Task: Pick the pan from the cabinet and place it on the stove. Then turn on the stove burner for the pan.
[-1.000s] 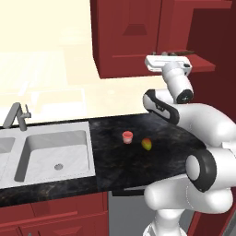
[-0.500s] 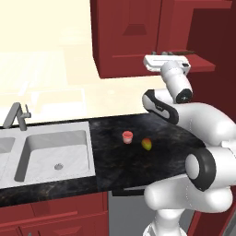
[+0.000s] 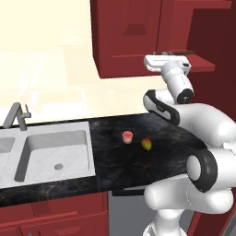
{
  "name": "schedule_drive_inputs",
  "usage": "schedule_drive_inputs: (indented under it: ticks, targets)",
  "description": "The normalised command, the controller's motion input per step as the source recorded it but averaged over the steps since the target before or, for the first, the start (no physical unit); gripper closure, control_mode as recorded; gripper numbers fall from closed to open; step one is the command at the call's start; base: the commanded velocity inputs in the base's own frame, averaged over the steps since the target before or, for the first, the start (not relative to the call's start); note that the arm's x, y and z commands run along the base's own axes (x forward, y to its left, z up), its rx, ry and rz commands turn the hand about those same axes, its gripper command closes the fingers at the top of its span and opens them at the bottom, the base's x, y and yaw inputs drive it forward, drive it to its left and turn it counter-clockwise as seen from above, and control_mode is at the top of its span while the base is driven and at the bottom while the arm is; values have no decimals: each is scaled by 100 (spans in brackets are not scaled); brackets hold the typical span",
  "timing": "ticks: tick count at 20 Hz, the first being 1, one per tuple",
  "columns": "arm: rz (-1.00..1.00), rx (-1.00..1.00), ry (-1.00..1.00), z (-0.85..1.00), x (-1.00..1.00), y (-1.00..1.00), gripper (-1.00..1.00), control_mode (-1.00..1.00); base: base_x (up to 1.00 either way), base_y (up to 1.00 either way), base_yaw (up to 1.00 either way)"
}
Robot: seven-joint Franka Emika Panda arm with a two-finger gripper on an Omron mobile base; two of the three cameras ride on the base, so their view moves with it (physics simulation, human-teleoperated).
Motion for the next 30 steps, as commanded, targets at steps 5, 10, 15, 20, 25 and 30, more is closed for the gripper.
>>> schedule_drive_inputs:
  ticks: [5,10,15,20,25,30]
  targets:
    - [0,0,0,0,0,-9,100,-100,0,0,0]
    - [0,0,0,0,0,-16,100,-100,0,0,0]
    - [0,0,0,0,0,-23,100,-100,0,0,0]
    - [0,0,0,0,-6,-15,100,-100,0,0,0]
    - [0,0,-3,0,-37,-9,100,-100,0,0,0]
    - [0,0,-5,2,-50,-2,100,-100,0,0,0]
